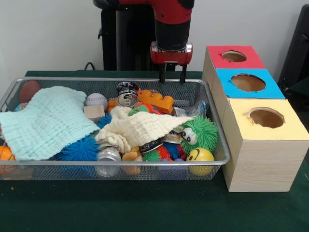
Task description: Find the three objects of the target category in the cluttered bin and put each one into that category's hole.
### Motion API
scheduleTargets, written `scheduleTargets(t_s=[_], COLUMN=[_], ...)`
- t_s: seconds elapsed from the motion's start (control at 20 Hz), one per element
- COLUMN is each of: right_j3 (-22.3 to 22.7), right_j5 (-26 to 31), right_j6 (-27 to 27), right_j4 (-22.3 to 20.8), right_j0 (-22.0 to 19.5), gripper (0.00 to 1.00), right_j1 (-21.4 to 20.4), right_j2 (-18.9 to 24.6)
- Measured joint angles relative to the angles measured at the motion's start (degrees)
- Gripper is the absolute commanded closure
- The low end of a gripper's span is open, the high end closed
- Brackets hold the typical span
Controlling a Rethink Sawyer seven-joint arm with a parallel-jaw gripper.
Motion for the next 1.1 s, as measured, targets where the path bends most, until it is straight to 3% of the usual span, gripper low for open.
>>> scheduleTargets(t_s=[0.6,1.1], right_j3=[-0.5,-4.7], right_j5=[-1.5,-1.5], right_j6=[0.0,0.0], right_j4=[-1.5,-1.9], right_j0=[-1.5,-3.1], gripper=[0.0,0.0], right_j1=[2.1,7.4], right_j2=[1.3,1.8])
